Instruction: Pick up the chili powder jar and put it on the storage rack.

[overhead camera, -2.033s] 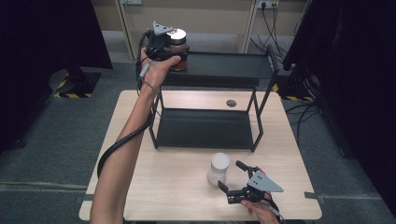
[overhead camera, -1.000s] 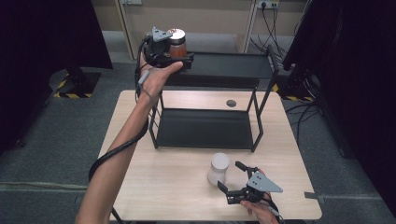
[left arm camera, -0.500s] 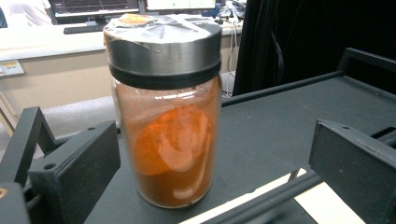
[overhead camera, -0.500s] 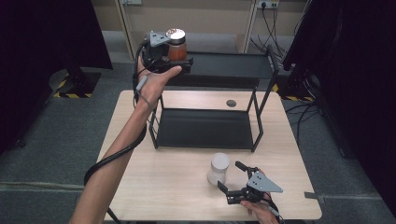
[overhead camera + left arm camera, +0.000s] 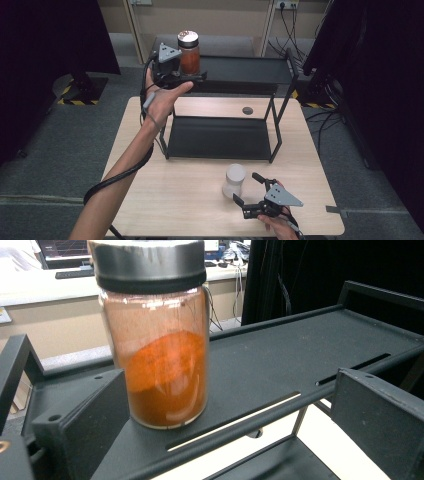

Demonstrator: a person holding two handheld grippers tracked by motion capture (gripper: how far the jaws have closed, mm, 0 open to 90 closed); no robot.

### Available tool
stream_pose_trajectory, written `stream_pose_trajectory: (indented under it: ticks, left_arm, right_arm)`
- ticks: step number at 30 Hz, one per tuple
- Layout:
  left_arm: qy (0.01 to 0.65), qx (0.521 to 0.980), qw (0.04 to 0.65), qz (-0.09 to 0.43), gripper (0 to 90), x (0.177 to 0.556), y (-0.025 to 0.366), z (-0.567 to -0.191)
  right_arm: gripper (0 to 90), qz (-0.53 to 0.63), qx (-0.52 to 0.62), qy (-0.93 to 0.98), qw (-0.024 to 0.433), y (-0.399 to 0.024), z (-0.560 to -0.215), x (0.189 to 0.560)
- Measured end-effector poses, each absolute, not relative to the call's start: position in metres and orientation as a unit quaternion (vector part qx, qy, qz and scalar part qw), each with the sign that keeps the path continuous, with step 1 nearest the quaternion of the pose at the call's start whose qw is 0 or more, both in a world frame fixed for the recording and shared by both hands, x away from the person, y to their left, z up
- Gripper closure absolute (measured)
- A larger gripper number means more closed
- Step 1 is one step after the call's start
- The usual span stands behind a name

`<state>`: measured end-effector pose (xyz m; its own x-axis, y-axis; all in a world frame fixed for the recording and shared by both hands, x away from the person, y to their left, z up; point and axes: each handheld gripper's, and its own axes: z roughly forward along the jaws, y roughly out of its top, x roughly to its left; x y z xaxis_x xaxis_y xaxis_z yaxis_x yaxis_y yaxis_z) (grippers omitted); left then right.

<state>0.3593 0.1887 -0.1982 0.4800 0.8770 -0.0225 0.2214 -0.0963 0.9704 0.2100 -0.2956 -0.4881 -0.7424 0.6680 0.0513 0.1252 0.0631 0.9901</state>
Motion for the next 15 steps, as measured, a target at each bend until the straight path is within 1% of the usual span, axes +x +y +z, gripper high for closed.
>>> stream_pose_trajectory:
  ticks: [15]
  left_arm:
    - [0.382, 0.68, 0.552, 0.296, 1.8, 0.342, 0.195, -0.215]
  right_arm:
    - [0.4, 0.623, 0.287, 0.694, 0.218, -0.296, -0.488, 0.21]
